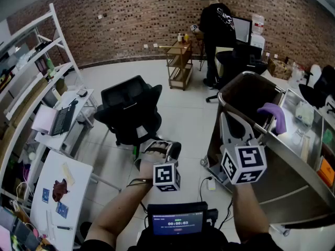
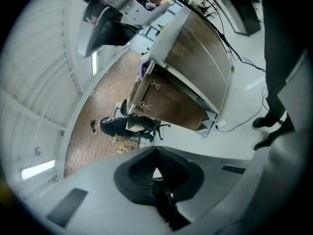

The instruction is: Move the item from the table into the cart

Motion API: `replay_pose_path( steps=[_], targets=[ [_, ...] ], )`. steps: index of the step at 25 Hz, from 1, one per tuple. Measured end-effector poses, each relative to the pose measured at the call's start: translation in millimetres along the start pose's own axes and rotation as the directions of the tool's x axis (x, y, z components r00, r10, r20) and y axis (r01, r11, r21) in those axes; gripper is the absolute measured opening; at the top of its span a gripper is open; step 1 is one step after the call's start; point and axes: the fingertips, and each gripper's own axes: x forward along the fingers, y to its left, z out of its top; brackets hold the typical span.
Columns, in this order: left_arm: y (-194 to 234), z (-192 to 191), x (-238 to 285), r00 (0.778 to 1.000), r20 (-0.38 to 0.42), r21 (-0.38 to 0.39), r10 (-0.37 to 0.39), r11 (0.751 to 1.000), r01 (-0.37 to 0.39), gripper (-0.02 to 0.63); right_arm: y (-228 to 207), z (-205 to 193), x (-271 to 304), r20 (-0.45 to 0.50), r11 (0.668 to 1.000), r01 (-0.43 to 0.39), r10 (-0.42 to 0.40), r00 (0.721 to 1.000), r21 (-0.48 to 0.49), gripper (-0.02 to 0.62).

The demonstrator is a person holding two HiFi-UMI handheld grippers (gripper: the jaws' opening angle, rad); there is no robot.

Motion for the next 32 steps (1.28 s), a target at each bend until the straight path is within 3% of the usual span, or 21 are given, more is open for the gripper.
replay_pose_path(
  steps=[3, 7, 10, 14, 17, 19, 22, 27, 29, 32],
  targets=[
    [26.1, -45.9, -25.8, 0.999, 0.0, -0.178, 0.044, 0.983, -0.043, 0.008, 48.2, 0.9, 31.9, 0.004, 0.997, -0.075, 0.075, 0.997, 0.001, 0.011],
    [42.3, -139.2, -74.1, 0.99, -0.069, -0.372, 0.121, 0.918, -0.138, 0.008, 141.2, 0.1, 72.8, 0.01, 0.981, -0.194, 0.194, 0.981, 0.0, 0.011],
    [39.8, -230.0, -130.3, 0.973, -0.163, -0.521, 0.165, 0.823, -0.226, 0.008, 240.8, 2.7, 105.4, 0.021, 0.947, -0.32, 0.32, 0.947, 0.004, 0.011],
    [28.2, -352.7, -210.4, 0.931, -0.295, -0.618, 0.217, 0.7, -0.359, 0.008, 384.4, 2.6, 139.9, 0.028, 0.885, -0.465, 0.465, 0.885, 0.008, 0.011],
    [16.7, -448.1, -281.5, 0.886, -0.382, -0.695, 0.264, 0.55, -0.464, 0.008, 501.9, -0.4, 157.5, 0.026, 0.83, -0.558, 0.557, 0.83, 0.006, 0.011],
    [4.1, -510.4, -333.2, 0.842, -0.452, -0.714, 0.294, 0.447, -0.539, 0.008, 578.8, -4.1, 164.0, 0.025, 0.785, -0.619, 0.619, 0.785, 0.006, 0.011],
    [-21.5, -600.8, -418.1, 0.744, -0.589, -0.677, 0.317, 0.309, -0.668, 0.008, 692.1, -11.1, 169.2, 0.029, 0.707, -0.707, 0.706, 0.708, 0.014, 0.011],
    [-58.6, -693.4, -524.7, 0.624, -0.719, -0.625, 0.307, 0.106, -0.773, 0.008, 847.8, -18.4, 169.6, 0.009, 0.566, -0.824, 0.824, 0.566, -0.014, 0.011],
    [-77.9, -727.5, -557.4, 0.55, -0.769, -0.575, 0.325, 0.025, -0.818, 0.008, 900.8, -22.9, 169.1, 0.011, 0.504, -0.863, 0.864, 0.504, -0.014, 0.011],
    [-105.8, -771.0, -604.1, 0.445, -0.848, -0.49, 0.288, -0.105, -0.865, 0.008, 972.0, -31.5, 172.0, 0.005, 0.397, -0.918, 0.918, 0.397, 0.003, 0.011]
  ],
)
